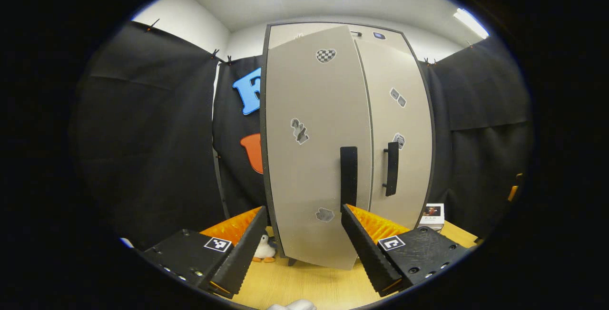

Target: Grab one shoe with the right hand and put it into the shoe cabinet, grab the other shoe with the left hand and put it into the shoe cabinet; then close the right door with the right hand and the left door with the left hand.

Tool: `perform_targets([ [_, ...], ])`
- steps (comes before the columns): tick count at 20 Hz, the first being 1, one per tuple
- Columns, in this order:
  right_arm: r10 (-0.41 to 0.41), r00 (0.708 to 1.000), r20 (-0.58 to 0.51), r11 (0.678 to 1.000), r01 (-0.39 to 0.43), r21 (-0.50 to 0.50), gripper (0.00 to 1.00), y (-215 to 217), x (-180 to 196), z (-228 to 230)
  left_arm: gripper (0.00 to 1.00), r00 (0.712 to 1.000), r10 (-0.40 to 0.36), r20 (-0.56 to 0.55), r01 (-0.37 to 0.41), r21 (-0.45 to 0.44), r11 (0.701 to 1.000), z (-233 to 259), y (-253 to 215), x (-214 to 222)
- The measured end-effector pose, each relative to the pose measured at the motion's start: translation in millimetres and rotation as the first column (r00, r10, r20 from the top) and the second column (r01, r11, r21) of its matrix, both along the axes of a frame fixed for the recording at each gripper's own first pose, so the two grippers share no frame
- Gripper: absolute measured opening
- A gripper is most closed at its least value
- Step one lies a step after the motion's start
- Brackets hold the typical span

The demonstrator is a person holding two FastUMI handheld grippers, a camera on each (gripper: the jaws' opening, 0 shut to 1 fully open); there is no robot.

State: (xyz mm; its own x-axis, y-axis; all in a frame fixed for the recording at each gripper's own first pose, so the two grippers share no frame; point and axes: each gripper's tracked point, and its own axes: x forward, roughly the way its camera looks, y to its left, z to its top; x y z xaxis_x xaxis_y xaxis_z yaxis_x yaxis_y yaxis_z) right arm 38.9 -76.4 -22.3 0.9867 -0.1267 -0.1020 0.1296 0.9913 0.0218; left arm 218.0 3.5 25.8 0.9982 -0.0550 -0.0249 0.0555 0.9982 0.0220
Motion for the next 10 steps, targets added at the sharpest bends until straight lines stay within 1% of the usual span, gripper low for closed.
perform_targets([
  [6,0.024,0.999,0.022,1.0,-0.023,-0.002,0.99,8,8,6,0.96,0.999,0.038,-0.018,-0.038,0.022,0.999,-1,18,-57],
  [10,0.039,0.999,0.031,0.999,-0.039,-0.005,0.99,10,12,8,0.96,0.997,0.065,-0.028,-0.064,0.02,0.998,-6,17,-88],
])
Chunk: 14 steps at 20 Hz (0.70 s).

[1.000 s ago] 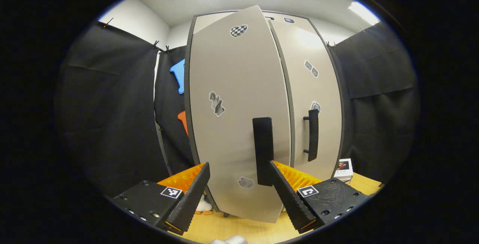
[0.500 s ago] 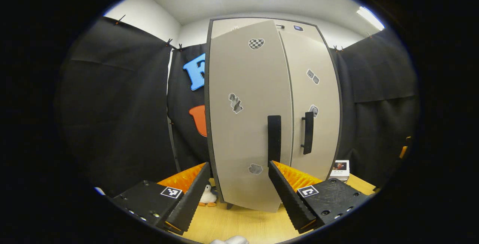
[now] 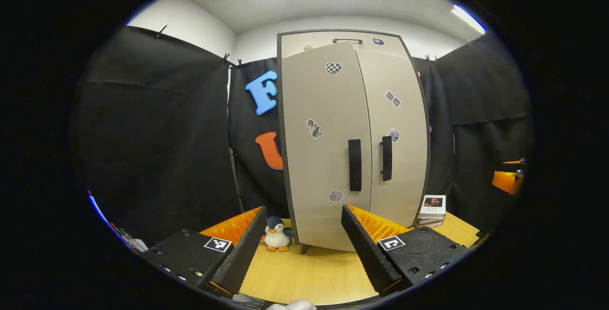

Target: Grab one shoe with the right hand and put it into the shoe cabinet, grab the other shoe with the left hand and put it into the shoe cabinet; then close the right door with the right hand and the left door with the left hand.

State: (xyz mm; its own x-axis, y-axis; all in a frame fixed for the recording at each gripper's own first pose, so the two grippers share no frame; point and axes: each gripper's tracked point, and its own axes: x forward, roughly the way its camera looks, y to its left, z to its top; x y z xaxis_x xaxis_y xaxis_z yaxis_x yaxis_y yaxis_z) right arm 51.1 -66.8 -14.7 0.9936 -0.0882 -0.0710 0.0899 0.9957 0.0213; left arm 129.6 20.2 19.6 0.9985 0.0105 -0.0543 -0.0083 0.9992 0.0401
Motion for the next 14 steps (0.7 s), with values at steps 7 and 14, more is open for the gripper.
perform_targets([
  [7,0.015,1.0,-0.009,1.0,-0.014,0.008,0.99,2,0,-7,0.96,1.0,-0.006,-0.011,0.006,-0.019,1.0,-11,-19,-26],
  [14,0.004,1.0,0.0,1.0,-0.004,0.017,0.99,1,-3,-5,0.96,0.999,-0.029,-0.013,0.029,-0.023,0.999,-9,-34,-32],
])
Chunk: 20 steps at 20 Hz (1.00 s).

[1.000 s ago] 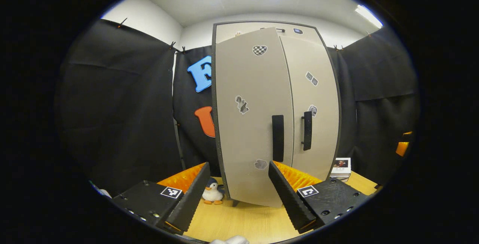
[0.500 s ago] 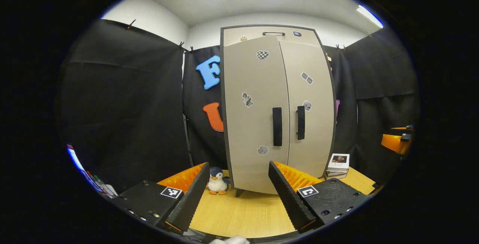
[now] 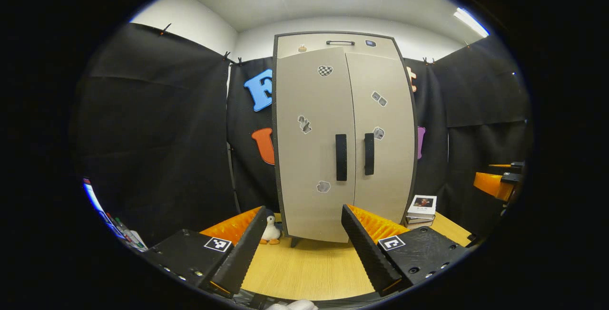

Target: Grab one shoe with the right hand and put it into the shoe cabinet, grab the other shoe with the left hand and put it into the shoe cabinet; then close the right door with the right hand and the left door with the left hand.

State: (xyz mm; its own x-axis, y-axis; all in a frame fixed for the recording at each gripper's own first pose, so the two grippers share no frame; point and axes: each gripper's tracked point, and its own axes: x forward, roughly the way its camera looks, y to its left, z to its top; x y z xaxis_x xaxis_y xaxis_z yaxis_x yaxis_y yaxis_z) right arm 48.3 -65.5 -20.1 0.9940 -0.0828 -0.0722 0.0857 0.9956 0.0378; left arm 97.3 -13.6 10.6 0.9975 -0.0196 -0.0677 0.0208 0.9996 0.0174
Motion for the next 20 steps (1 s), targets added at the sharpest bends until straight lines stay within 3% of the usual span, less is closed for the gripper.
perform_targets([
  [20,-0.02,1.0,0.016,1.0,0.02,0.001,0.99,0.0,-3.9,4.1,0.96,0.999,-0.031,0.008,0.031,0.015,0.999,8.6,-8.4,3.2],
])
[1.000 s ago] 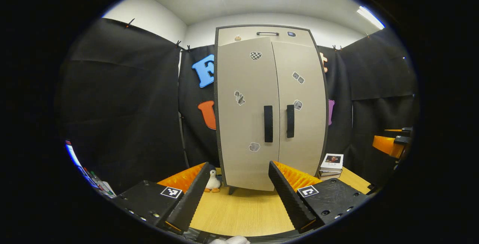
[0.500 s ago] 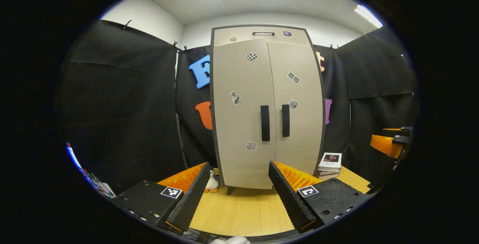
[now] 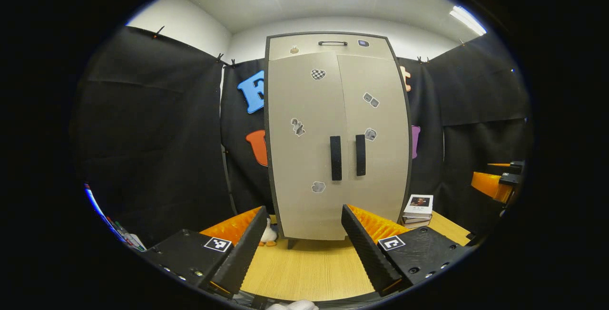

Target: Grab one shoe with the right hand and put it into the shoe cabinet, grab the other shoe with the left hand and put it into the shoe cabinet; then close the right door with the right hand and the left door with the left hand.

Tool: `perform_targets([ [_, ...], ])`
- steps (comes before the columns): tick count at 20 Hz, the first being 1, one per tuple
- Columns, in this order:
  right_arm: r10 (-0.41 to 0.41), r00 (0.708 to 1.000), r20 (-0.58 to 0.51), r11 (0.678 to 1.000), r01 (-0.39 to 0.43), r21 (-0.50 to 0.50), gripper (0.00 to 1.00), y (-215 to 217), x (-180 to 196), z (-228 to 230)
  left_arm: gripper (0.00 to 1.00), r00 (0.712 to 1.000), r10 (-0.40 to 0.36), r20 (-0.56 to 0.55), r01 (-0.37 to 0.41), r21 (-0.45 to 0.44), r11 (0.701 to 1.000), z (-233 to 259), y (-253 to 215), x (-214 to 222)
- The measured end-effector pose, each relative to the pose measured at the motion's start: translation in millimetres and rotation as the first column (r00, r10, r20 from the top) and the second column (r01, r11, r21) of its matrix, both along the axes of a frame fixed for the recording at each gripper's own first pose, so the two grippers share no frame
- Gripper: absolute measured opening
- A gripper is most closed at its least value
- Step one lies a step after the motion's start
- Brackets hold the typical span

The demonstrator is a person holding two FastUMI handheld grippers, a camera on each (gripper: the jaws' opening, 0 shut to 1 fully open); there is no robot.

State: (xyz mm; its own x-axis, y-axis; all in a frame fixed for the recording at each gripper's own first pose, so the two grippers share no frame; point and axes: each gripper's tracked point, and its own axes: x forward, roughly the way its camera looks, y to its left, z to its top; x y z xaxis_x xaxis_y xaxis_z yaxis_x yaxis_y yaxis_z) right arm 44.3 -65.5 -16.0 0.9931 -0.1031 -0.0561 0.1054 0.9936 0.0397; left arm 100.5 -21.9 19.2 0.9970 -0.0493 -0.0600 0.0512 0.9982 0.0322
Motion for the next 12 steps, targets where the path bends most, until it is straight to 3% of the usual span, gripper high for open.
perform_targets([
  [12,0.018,1.0,-0.012,1.0,-0.018,0.012,0.99,0.6,3.5,-4.5,0.96,0.999,0.022,-0.023,-0.022,-0.007,1.0,-5.7,5.1,-1.6],
])
